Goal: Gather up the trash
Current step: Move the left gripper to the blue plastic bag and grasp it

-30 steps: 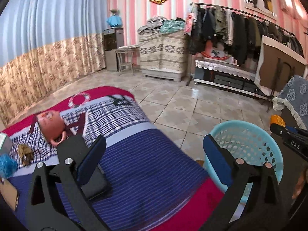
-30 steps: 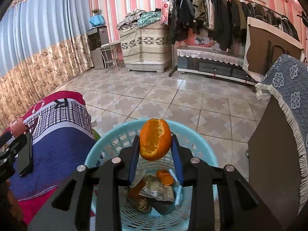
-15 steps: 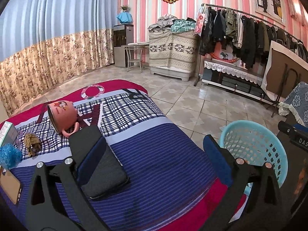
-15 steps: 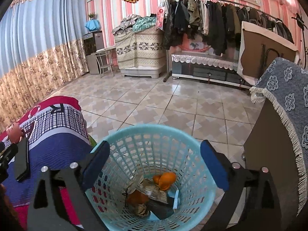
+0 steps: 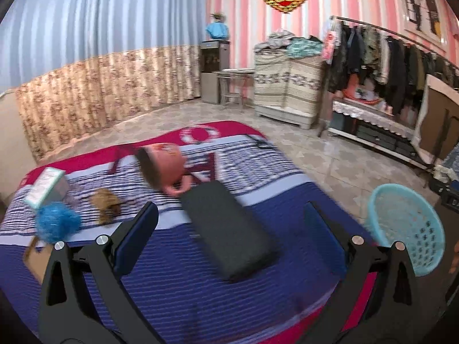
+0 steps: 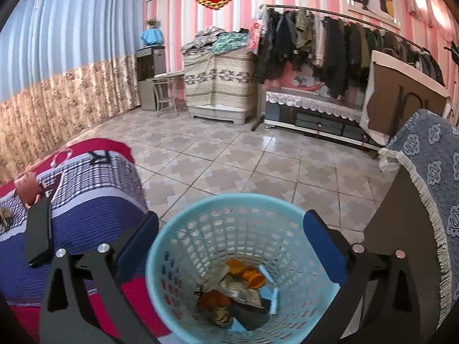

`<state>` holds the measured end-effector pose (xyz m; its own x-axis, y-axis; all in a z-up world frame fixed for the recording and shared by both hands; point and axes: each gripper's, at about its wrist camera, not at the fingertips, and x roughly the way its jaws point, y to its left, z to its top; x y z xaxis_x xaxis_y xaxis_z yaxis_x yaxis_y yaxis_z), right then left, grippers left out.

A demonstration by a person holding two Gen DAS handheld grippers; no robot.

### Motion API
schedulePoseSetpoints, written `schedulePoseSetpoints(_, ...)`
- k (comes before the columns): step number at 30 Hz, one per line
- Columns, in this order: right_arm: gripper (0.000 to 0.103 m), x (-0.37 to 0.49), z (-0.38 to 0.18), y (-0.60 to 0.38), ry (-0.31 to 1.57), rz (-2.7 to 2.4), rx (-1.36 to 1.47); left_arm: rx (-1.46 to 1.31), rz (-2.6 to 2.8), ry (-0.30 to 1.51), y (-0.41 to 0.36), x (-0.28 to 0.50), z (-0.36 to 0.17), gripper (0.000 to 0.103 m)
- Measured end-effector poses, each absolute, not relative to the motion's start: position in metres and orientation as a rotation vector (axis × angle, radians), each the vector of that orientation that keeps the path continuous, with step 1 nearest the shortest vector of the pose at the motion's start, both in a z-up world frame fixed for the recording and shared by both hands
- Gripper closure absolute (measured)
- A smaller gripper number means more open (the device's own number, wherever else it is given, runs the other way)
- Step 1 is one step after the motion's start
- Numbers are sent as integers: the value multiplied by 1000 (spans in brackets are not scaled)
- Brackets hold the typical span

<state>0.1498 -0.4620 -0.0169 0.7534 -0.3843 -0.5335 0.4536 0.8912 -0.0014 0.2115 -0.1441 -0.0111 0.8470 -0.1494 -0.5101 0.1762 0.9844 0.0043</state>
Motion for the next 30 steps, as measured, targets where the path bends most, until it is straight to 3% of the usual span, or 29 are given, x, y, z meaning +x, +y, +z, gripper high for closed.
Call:
schedulePoseSetpoints(16, 5, 190, -33, -325, 588, -187, 35, -15, 178, 660, 52, 242, -47, 6)
schedulePoseSetpoints(25, 5, 203, -43, -285, 612, -144, 9, -31, 199, 729, 88, 280, -67, 8)
schedulePoseSetpoints(27, 5, 203, -44, -282, 603, -171, 5, -50, 185, 754, 89, 289, -72, 18)
schedulePoseSetpoints(29, 5, 202, -45, -281, 593, -185, 21, -54, 161, 775, 88, 295, -76, 42)
schedulePoseSetpoints(30, 4, 203, -45, -279, 593, -180, 34, -47, 156, 777, 87, 297, -78, 49)
